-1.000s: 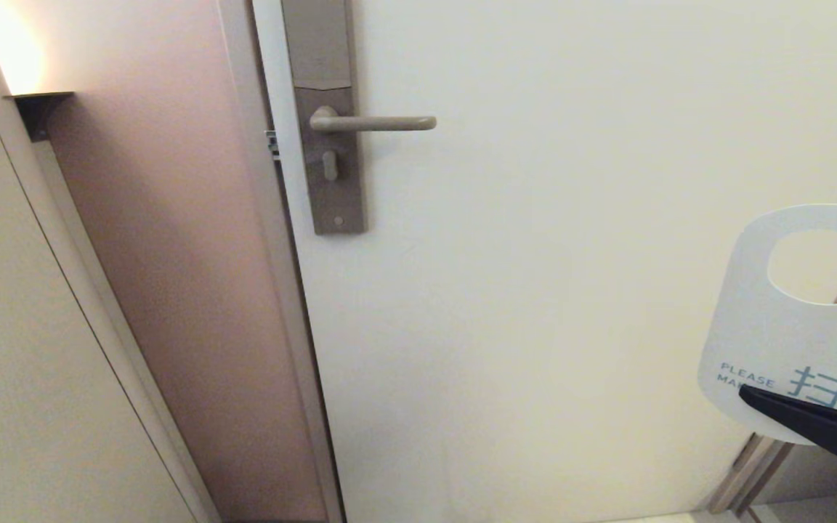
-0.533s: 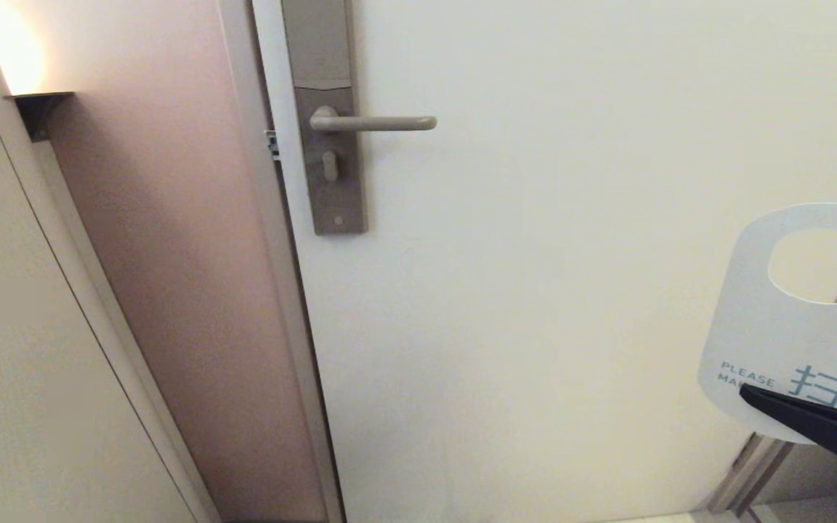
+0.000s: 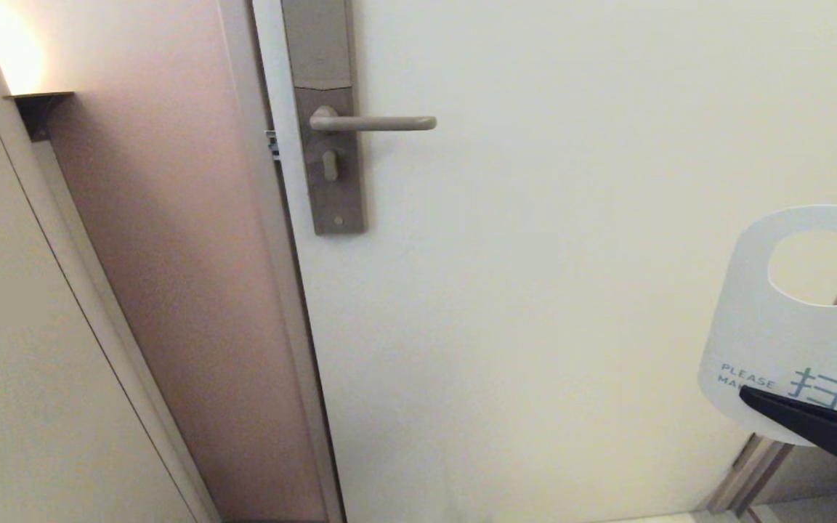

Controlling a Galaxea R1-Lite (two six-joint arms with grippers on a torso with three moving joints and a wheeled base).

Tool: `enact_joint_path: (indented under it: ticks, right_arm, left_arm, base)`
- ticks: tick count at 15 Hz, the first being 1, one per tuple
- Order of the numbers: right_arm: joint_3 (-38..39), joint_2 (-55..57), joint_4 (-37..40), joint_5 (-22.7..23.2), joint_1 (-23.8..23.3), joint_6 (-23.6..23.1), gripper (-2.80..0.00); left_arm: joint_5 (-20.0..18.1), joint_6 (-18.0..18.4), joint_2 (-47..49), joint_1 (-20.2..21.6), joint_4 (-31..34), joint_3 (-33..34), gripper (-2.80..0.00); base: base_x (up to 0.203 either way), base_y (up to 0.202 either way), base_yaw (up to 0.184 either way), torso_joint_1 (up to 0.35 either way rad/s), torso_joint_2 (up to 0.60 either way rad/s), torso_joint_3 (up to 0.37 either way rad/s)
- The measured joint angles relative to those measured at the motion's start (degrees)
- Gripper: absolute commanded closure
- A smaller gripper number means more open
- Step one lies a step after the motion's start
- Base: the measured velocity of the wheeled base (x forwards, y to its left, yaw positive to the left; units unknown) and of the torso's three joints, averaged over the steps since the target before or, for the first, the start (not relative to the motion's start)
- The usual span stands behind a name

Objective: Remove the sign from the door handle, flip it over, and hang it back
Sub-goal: Hang the sign back with the other side facing out

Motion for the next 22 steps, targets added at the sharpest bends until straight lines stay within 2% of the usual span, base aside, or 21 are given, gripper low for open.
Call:
enact_joint_path:
  ticks: [2,6,12,17,19,22]
  right_arm:
    - [0.15,0.00,-0.01,0.04,0.00,0.00,0.00]
    - [0.52,-0.11,0.00,0.04,0.00,-0.29,0.00]
    - [0.50,-0.51,0.00,0.03,0.00,-0.28,0.00]
    - [0.50,-0.99,0.00,0.06,0.01,-0.20,0.00]
    - [0.55,-1.07,0.00,0.04,0.01,-0.17,0.00]
    - [1.19,-1.49,0.00,0.06,0.01,-0.16,0.00]
  left_arm:
    - [1.07,3.31,0.00,0.00,-0.64,0.13,0.00]
    - [6.50,4.04,0.00,0.00,-3.38,0.15,0.00]
    - [7.34,5.97,0.00,-0.02,-10.40,0.15,0.00]
    - [9.25,5.79,0.00,-0.02,-10.66,0.15,0.00]
    - [13.13,5.36,0.00,-0.02,-9.81,0.15,0.00]
    - [24.45,2.03,0.00,-0.02,-6.39,0.15,0.00]
  base:
    - [0.000,0.000,0.000,0.000,0.00,0.000]
    - [0.000,0.000,0.000,0.000,0.00,0.000]
    - [0.000,0.000,0.000,0.000,0.00,0.000]
    - [0.000,0.000,0.000,0.000,0.00,0.000]
    - [0.000,0.000,0.000,0.000,0.00,0.000]
    - [0.000,0.000,0.000,0.000,0.00,0.000]
